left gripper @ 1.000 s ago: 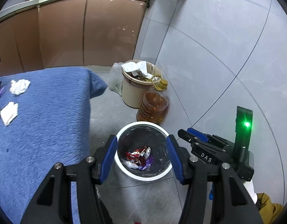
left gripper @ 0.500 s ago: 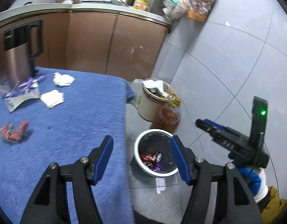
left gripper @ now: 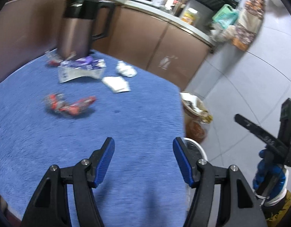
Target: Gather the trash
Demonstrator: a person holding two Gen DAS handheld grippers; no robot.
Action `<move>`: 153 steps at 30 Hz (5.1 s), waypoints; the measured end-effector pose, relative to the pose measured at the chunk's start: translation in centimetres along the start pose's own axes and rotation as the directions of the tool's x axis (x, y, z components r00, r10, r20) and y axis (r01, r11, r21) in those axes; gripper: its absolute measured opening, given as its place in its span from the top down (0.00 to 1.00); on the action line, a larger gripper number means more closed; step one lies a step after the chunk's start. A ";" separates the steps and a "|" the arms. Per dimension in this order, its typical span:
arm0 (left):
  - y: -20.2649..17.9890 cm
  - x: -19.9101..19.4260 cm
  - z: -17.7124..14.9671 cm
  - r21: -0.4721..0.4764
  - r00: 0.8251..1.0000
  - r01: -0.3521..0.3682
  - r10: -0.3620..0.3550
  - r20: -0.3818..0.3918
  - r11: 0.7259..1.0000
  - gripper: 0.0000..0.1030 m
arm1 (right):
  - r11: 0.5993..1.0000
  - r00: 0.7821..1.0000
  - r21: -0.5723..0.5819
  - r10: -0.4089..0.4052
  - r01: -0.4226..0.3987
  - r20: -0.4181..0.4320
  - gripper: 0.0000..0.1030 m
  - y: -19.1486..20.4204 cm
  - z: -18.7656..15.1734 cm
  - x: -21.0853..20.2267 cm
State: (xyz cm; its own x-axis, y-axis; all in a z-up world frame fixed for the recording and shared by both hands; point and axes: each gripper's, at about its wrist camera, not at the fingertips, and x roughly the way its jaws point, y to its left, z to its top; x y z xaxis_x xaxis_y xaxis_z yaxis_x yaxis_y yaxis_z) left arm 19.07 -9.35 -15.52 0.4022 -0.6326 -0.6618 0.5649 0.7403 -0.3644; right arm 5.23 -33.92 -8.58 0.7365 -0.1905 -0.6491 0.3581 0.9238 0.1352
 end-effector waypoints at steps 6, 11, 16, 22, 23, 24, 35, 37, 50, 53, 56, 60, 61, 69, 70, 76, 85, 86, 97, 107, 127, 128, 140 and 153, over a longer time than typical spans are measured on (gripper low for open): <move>4.4 0.6 0.1 -0.078 0.994 -0.104 0.105 0.012 0.991 0.40 | 0.998 0.998 -0.043 0.049 -0.050 -0.039 0.54 2.7 0.8 3.1; 7.2 1.4 1.0 -0.143 0.983 -0.178 0.184 0.028 0.974 0.40 | 0.993 0.994 -0.078 0.079 -0.084 -0.075 0.53 4.3 1.2 6.0; 9.0 3.0 1.9 -0.195 0.975 -0.214 0.222 0.021 0.957 0.40 | 0.988 0.989 -0.103 0.107 -0.117 -0.102 0.51 5.7 2.0 9.0; 11.3 4.1 3.4 -0.281 0.976 -0.197 0.216 0.039 0.939 0.40 | 0.979 0.981 -0.130 0.140 -0.158 -0.136 0.50 7.3 2.8 12.9; 11.7 4.2 3.6 -0.295 0.976 -0.194 0.216 0.041 0.936 0.40 | 0.977 0.979 -0.132 0.148 -0.167 -0.141 0.50 7.6 3.0 13.6; 12.1 4.4 3.9 -0.308 0.975 -0.195 0.218 0.039 0.931 0.40 | 0.975 0.977 -0.133 0.156 -0.176 -0.146 0.50 7.9 3.2 14.3; 13.7 8.2 4.8 -0.312 0.971 -0.235 0.234 -0.040 0.920 0.41 | 0.954 0.949 -0.139 0.231 -0.264 -0.213 0.46 12.2 4.8 22.2; 13.6 8.6 4.9 -0.293 0.968 -0.247 0.247 -0.039 0.923 0.46 | 0.951 0.947 -0.154 0.232 -0.269 -0.224 0.46 13.3 4.8 23.4; 13.9 9.1 4.8 -0.248 0.969 -0.241 0.248 -0.005 0.938 0.69 | 0.946 0.942 -0.206 0.191 -0.252 -0.276 0.43 17.4 5.1 29.6; 14.0 9.0 4.6 -0.260 0.971 -0.230 0.238 0.001 0.938 0.71 | 0.950 0.945 -0.212 0.168 -0.231 -0.280 0.48 17.3 5.0 30.3; 13.9 8.8 4.4 -0.262 0.971 -0.229 0.238 0.005 0.937 0.71 | 0.952 0.952 -0.229 0.136 -0.203 -0.275 0.63 17.4 5.2 30.4; 13.7 8.8 4.3 -0.255 0.971 -0.231 0.240 0.006 0.939 0.76 | 0.956 0.955 -0.222 0.131 -0.193 -0.265 0.87 16.6 5.1 29.9; 13.7 8.8 4.3 -0.253 0.970 -0.233 0.242 0.005 0.939 0.78 | 0.958 0.956 -0.211 0.138 -0.195 -0.261 0.87 16.3 5.1 29.7; 13.1 8.6 4.5 -0.245 0.969 -0.238 0.247 0.005 0.940 0.89 | 0.953 0.967 -0.221 0.164 -0.206 -0.193 0.89 14.8 4.5 24.9; 13.0 8.4 4.4 -0.248 0.970 -0.235 0.244 0.007 0.940 0.89 | 0.951 0.968 -0.229 0.166 -0.207 -0.186 0.89 14.6 4.4 24.1; 11.1 5.8 3.6 -0.251 0.976 -0.199 0.214 0.035 0.947 0.90 | 0.948 0.969 -0.220 0.200 -0.230 -0.148 0.89 13.0 3.8 18.9; 8.4 -0.5 2.3 -0.239 0.969 -0.199 0.227 0.098 0.950 0.90 | 0.951 0.970 -0.193 0.236 -0.243 -0.062 0.89 10.0 2.1 10.4; 8.0 -1.5 2.2 -0.237 0.967 -0.201 0.232 0.110 0.951 0.90 | 0.952 0.970 -0.185 0.238 -0.243 -0.049 0.89 9.5 2.0 9.4; 2.6 -5.8 2.1 -0.170 0.965 -0.168 0.197 0.171 0.971 0.90 | 0.984 0.983 -0.061 0.174 -0.170 0.064 0.88 1.2 0.0 0.7; -7.6 -0.7 2.7 0.057 0.994 -0.086 0.082 0.076 0.995 0.90 | 0.995 0.999 0.101 0.013 -0.017 0.042 0.88 -8.5 -3.6 -0.7; -27.2 20.7 -1.2 0.408 0.949 0.144 -0.009 -0.316 0.901 0.88 | 0.928 0.979 0.342 -0.091 0.149 -0.180 0.85 -20.8 -10.9 7.6; -27.7 21.2 -1.5 0.414 0.946 0.153 -0.012 -0.325 0.897 0.88 | 0.925 0.977 0.345 -0.094 0.157 -0.191 0.85 -21.1 -11.2 8.0; -29.9 23.2 -1.6 0.374 0.920 0.250 -0.099 -0.379 0.893 0.55 | 0.900 0.962 0.388 -0.106 0.201 -0.252 0.71 -23.5 -13.2 9.8; -28.3 19.2 -0.5 0.355 0.932 0.263 -0.142 -0.332 0.897 0.55 | 0.898 0.966 0.387 -0.129 0.210 -0.226 0.68 -22.8 -12.1 8.3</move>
State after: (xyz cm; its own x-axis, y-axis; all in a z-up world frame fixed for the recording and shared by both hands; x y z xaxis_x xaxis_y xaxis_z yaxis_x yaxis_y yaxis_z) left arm 10.44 -42.33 -18.30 0.0556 -0.6193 -0.7832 0.8685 0.4170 -0.2681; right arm -3.72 -52.55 -26.10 0.5355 -0.2277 -0.8132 0.6981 0.6613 0.2745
